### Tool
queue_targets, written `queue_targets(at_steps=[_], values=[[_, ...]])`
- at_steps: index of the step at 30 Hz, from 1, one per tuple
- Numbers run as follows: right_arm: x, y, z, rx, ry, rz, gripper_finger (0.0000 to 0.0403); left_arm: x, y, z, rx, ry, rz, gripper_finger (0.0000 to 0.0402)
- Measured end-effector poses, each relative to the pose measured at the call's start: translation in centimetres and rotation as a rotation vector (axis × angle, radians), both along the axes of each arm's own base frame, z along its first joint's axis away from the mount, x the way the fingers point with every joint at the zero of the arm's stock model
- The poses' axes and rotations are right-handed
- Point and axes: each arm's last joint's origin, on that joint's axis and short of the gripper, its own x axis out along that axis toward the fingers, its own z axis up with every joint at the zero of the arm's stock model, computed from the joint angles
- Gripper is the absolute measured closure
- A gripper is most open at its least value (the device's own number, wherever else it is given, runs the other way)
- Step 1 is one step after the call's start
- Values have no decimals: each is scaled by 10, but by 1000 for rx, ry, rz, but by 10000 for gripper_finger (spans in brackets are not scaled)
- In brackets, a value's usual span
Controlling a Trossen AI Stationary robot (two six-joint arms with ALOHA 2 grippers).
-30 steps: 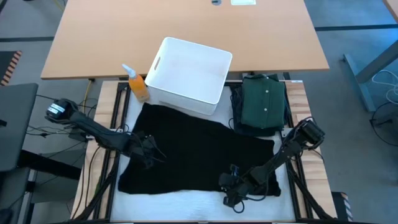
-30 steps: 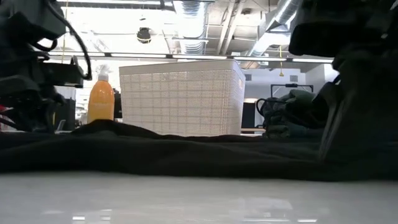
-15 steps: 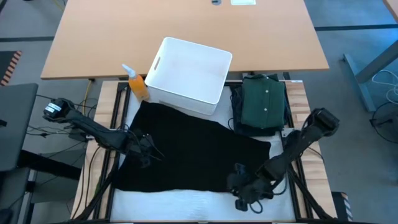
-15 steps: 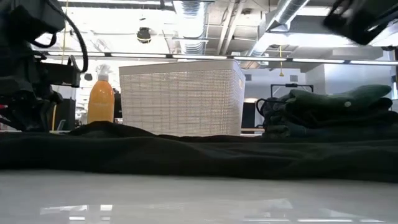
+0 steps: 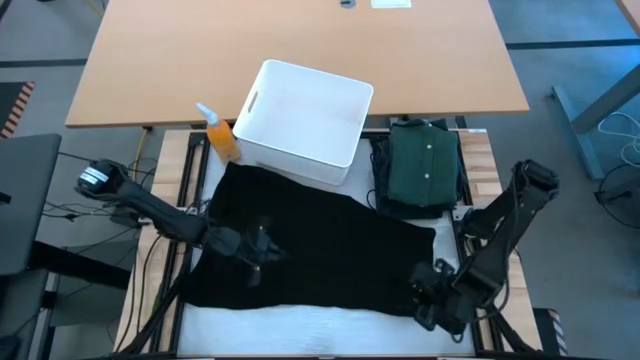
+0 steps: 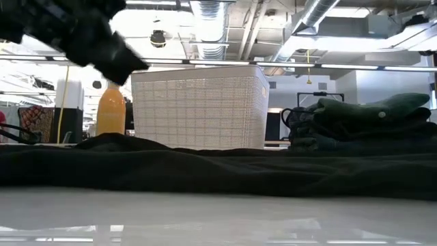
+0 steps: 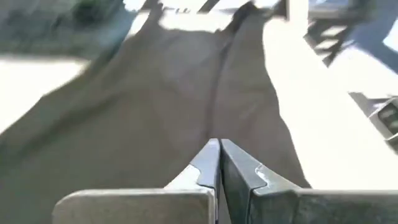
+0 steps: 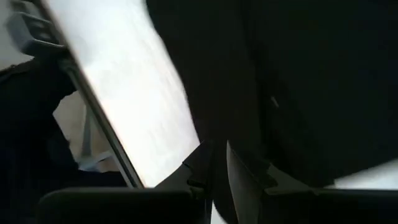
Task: Fold laundry
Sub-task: Fold the black shirt
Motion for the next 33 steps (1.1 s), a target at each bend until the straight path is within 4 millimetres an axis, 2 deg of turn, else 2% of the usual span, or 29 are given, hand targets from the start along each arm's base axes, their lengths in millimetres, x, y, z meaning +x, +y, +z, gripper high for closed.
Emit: queue_targets(at_steps=[4,7,10,14,18,22,25,27,29,31,33], values=[[-15,-2,-2,51,144,-133,332,19,-9,-8,33,-122,-77,401],[-24,-3,-4,49,243,-197,328,37,-17,-21,80,-93,-96,389],[-26,-5,-6,46,275,-257,312,57,-25,-30,140,-63,-102,359],[-21,-6,-5,79,277,-312,272,85,-31,-36,179,-21,-76,309],[-15,-4,-10,100,317,-336,219,107,-30,-41,197,125,-87,269],[-11,2,-20,118,414,-329,171,119,-30,-43,178,241,-133,252],[-10,5,-26,104,445,-330,155,122,-28,-53,174,280,-126,251],[-9,7,-29,94,452,-332,156,124,-26,-62,172,310,-125,253],[-8,9,-31,105,455,-327,175,124,-25,-70,149,336,-128,256],[-7,10,-31,117,448,-324,218,125,-24,-73,127,351,-142,262],[-7,10,-31,116,448,-327,280,124,-24,-78,130,381,-151,277]])
